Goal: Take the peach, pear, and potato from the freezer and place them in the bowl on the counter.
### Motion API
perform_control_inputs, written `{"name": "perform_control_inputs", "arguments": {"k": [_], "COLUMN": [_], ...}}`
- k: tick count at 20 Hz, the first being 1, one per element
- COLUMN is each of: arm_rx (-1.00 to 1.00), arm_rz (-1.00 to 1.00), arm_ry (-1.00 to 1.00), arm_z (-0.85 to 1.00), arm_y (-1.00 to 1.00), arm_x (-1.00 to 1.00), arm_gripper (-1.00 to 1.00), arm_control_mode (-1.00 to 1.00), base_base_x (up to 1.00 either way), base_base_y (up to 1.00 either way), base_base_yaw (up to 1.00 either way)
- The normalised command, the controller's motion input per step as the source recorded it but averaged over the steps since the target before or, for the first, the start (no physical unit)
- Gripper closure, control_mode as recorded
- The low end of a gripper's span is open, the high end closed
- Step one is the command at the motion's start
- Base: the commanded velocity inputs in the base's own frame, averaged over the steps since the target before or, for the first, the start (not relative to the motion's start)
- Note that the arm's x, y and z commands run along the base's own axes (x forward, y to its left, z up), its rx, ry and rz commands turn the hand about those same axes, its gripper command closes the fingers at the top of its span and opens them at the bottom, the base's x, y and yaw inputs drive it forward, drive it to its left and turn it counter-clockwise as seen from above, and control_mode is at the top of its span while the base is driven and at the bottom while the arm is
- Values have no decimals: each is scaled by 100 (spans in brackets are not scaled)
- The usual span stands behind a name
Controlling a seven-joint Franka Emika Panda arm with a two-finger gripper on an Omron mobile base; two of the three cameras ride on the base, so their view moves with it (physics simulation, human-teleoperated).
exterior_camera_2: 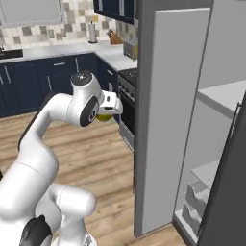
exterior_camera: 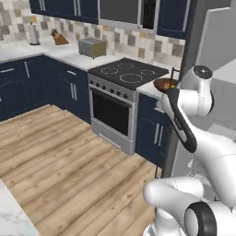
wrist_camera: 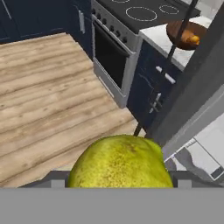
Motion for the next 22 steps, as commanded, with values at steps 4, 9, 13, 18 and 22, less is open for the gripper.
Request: {"name": "perform_control_inputs", "arguments": {"k": [4,9,13,18,22], "arm_rx": [0,0,0,0,0], "arm_rz": [0,0,0,0,0], "arm_ry": [0,0,0,0,0], "arm_z": [0,0,0,0,0], "arm_y": [0,0,0,0,0], "arm_x": [0,0,0,0,0], "arm_gripper": [100,100,100,100,100], "arm_control_mode": [100,100,100,100,100], "base_base_x": [-13,100,100,100,100], "base_base_y": [58,4,-11,-39,-24], "base_base_yaw": [75,13,0,-14,-49]}}
